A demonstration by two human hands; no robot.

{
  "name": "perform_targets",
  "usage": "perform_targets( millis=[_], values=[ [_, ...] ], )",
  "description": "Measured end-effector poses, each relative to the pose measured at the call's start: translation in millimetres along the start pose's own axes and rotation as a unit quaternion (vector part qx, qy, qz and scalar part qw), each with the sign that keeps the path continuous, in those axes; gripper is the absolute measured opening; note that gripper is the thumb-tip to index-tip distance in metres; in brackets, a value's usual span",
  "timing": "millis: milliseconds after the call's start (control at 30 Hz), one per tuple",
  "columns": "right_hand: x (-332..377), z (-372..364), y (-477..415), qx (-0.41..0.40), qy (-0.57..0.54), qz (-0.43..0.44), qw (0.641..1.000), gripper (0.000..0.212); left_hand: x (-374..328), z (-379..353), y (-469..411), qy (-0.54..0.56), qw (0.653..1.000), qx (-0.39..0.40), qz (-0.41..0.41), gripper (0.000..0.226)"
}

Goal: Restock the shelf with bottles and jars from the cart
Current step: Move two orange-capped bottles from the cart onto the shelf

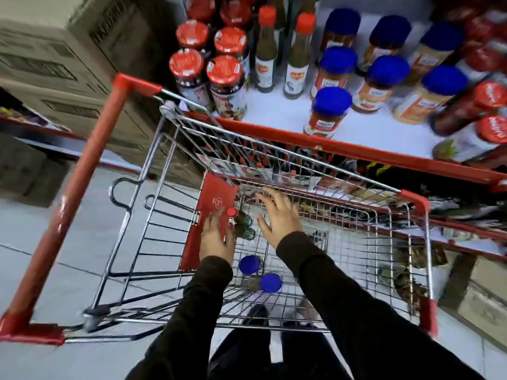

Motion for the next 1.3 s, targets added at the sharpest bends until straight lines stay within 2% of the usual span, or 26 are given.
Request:
perform_targets(
  millis=[100, 167, 267, 400, 600, 733, 833, 1067, 1300],
  values=[
    [2, -43, -21, 0.070, -0.047, 0.023, 0.996, 0.047, 42, -22, -12, -0.010, 0.993, 0.021, 0.113, 0.040],
    [3, -68, -32, 0.130, -0.053, 0.023, 0.990, 0.046, 60, -36, -17, -0.034, 0.986, 0.044, 0.155, 0.043],
    [9, -96, -51, 0.176, -0.051, 0.033, 0.982, 0.046, 71, -55, -30, -0.058, 0.986, 0.056, 0.149, 0.046],
    [15, -122, -72, 0.194, -0.045, 0.044, 0.979, 0.051, 80, -73, -47, -0.142, 0.978, 0.091, 0.119, 0.044],
    [17, -127, -87, 0.157, -0.036, 0.052, 0.985, 0.046, 90, -81, -62, -0.181, 0.975, 0.108, 0.064, 0.033],
    [12, -126, -83, 0.153, -0.014, 0.069, 0.986, 0.045, 90, -82, -68, -0.186, 0.974, 0.111, 0.058, 0.026],
    [-9, -117, -69, 0.139, -0.012, 0.033, 0.990, 0.043, 86, -83, -68, -0.175, 0.974, 0.125, 0.075, 0.025],
    [-39, -67, -30, 0.105, -0.036, -0.014, 0.994, 0.046, 57, -79, -47, -0.185, 0.969, 0.160, 0.040, 0.028],
    [-38, 12, 12, 0.064, -0.057, -0.039, 0.996, 0.046, 4, -25, -17, -0.110, 0.988, 0.112, -0.011, 0.038]
  ],
)
Point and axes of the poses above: each hand's wrist, its own y-axis away from the middle knuckle, its own z-axis out of the back of the hand, x = y × z, the point moved 8 cm from there along -y, towards the middle knuckle, and after that the axes turned 6 degrees about y, right-handed, at the moved point
